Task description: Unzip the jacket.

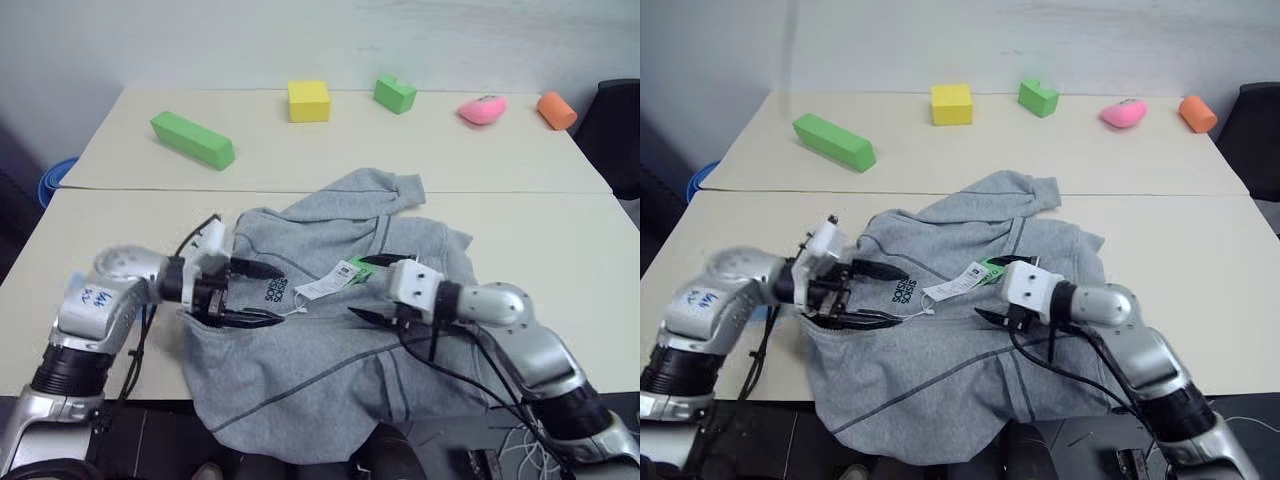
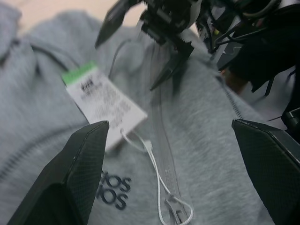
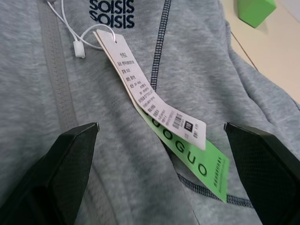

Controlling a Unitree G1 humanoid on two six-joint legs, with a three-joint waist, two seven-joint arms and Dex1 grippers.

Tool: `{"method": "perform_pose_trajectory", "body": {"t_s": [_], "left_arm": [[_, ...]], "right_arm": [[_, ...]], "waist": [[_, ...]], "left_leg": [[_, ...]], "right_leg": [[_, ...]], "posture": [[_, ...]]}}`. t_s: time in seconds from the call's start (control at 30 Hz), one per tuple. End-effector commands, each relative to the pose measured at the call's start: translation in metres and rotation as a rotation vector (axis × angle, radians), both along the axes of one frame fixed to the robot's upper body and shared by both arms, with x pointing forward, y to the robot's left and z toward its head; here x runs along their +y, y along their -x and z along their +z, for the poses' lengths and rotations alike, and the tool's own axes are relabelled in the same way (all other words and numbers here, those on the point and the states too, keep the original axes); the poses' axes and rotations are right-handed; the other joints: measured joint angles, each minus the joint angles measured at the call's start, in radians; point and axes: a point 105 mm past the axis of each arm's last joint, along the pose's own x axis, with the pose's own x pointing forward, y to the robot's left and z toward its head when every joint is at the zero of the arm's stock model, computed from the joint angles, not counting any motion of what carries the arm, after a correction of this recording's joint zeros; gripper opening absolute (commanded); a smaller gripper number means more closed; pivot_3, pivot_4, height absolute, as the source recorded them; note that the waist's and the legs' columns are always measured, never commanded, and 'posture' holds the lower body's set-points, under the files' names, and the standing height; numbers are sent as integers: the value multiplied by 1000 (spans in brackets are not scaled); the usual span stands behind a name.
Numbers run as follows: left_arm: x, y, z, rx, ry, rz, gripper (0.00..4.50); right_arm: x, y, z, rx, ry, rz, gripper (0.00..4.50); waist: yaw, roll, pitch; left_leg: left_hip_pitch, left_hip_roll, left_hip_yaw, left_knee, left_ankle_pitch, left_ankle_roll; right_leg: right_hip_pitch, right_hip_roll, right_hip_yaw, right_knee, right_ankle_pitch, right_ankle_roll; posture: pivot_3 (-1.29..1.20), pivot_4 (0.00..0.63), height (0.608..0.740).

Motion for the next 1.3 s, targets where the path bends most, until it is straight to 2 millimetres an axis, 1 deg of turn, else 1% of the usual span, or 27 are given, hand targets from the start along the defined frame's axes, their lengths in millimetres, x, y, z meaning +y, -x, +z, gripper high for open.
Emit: {"method": "perform_pose_trajectory", "body": {"t_s": [0.03, 0.07, 0.13, 0.27, 0.4, 0.5, 0.6, 0.7, 0.73, 0.8, 0.83, 0.93, 1.1, 1.3], "left_arm": [[11, 1, -17, -59, -109, 23, 4417], [16, 1, -26, -53, -143, 38, 4417], [26, -2, -38, -62, -186, 72, 4417], [39, -10, -51, -97, -237, 114, 4417], [36, -12, -51, -118, -215, 104, 4417], [32, -6, -51, -109, -191, 49, 4417], [31, -2, -54, -85, -189, 25, 4417], [35, -2, -61, -84, -216, 26, 4448], [35, -1, -62, -78, -217, 26, 4448], [34, -1, -63, -74, -214, 25, 4448], [34, -1, -64, -75, -214, 25, 4448], [33, 0, -66, -72, -217, 23, 4448], [32, 3, -68, -63, -214, 17, 4448], [30, 4, -69, -59, -205, 13, 4448]], "right_arm": [[14, -3, 9, -65, -10, 45, 4500], [18, -7, 9, -70, -14, 45, 4500], [26, -13, 10, -89, -25, 44, 4500], [42, -22, 11, -119, -31, 62, 4500], [49, -25, 13, -157, -30, 82, 4500], [54, -25, 12, -175, -2, 119, 4500], [59, -24, 9, -172, 10, 145, 4500], [65, -23, 21, -165, -44, 157, 3886], [67, -21, 26, -162, -63, 159, 3634], [67, -18, 31, -146, -94, 160, 2996], [68, -17, 32, -134, -107, 161, 2718], [64, -19, 33, -114, -128, 137, 1683], [54, -33, 28, -156, -102, 63, 33], [46, -36, 14, -155, -45, 41, 33]], "waist": [[0, 0, 0], [-2, 0, 0], [-7, 0, 0], [-14, 0, 0], [-17, 0, 0], [-17, 0, 0], [-18, 0, 0], [-18, 0, 0], [-18, 0, 0], [-18, 0, 0], [-18, 0, 0], [-18, 0, 0], [-19, 0, 0], [-19, 0, 0]], "left_leg": [[0, 0, 0, 0, 0, 0], [0, 0, 0, 0, 0, 0], [1, 0, 1, 0, 0, 0], [0, 0, 0, 0, 0, 0], [1, 0, 0, 0, 0, 0], [1, 0, 0, 0, 0, 0], [1, 0, 0, 0, 0, 0], [1, 0, 0, 0, 0, 0], [1, 0, 0, 0, 0, 0], [1, 0, 0, 0, 0, 0], [1, 0, 0, 0, 0, 0], [1, 0, 0, 0, 0, 0], [1, 0, 0, 0, 0, 0], [1, 0, 0, 0, 0, 0]], "right_leg": [[0, 0, 0, 0, 0, 0], [0, 0, 0, 0, 0, 0], [0, 0, 0, 0, 0, 0], [0, -1, 0, 0, 0, 0], [0, -1, 0, 1, 0, 0], [0, -1, 0, 1, 0, 0], [0, -1, 0, 1, 0, 0], [0, -1, 0, 1, 0, 0], [0, -1, 0, 1, 0, 0], [0, -1, 0, 1, 0, 0], [0, -1, 0, 1, 0, 0], [0, -1, -1, 1, 0, 0], [0, -1, -1, 1, 0, 0], [0, -1, 0, 1, 0, 0]], "posture": [[0, 150, 740], [0, 150, 740], [0, 150, 740], [0, 150, 740], [0, 150, 740], [0, 150, 740], [0, 150, 740], [0, 150, 740], [0, 150, 740], [0, 150, 740], [0, 150, 740], [0, 150, 740], [0, 150, 740], [0, 150, 740]]}}
